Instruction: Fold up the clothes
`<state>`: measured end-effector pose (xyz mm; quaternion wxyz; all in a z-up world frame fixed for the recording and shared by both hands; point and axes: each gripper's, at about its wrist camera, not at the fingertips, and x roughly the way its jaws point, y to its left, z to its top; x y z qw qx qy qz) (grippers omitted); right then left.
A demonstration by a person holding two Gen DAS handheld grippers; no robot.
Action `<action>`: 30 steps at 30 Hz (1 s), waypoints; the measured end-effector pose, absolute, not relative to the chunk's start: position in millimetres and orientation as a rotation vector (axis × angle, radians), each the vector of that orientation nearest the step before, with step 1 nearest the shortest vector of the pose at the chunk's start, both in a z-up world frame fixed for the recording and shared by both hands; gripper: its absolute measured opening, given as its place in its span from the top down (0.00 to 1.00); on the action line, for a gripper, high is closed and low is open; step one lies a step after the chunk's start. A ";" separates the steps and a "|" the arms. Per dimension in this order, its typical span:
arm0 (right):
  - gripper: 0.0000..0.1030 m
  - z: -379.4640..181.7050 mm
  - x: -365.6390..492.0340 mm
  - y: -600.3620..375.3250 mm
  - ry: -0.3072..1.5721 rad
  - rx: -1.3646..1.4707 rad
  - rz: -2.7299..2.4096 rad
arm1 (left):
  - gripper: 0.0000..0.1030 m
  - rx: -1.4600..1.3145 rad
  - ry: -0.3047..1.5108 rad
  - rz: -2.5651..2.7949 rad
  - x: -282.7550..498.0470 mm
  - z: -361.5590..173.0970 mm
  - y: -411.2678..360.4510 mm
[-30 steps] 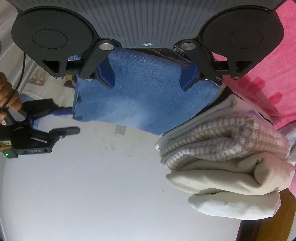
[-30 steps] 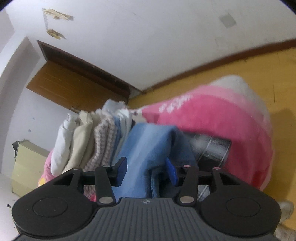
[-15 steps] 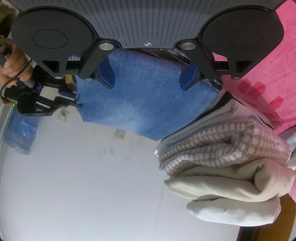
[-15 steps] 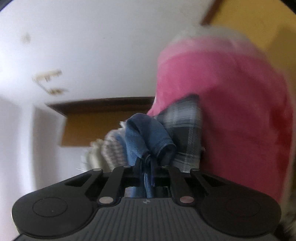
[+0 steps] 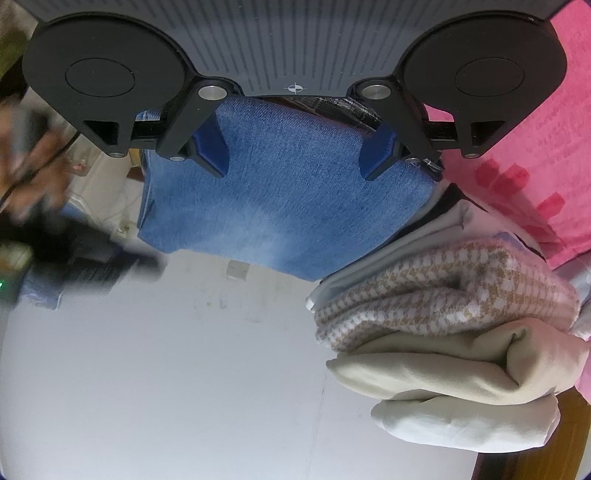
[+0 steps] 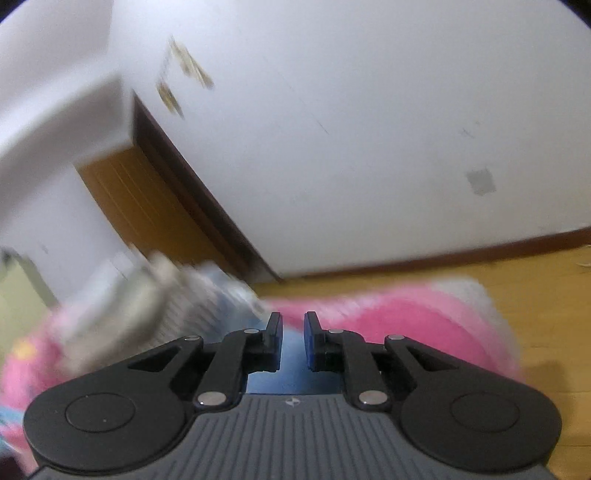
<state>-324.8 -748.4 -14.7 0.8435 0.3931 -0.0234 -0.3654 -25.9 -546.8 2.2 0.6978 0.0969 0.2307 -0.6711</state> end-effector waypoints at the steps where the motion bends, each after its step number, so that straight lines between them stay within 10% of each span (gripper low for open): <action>1: 0.88 -22.4 -323.2 -749.0 -0.042 0.835 -0.779 | 0.23 0.214 0.515 -1.501 -25.5 1.5 -546.8; 30: 0.83 -10.5 -307.3 -673.1 -0.005 0.409 -0.851 | 0.21 0.199 0.534 -1.502 -24.8 0.3 -544.4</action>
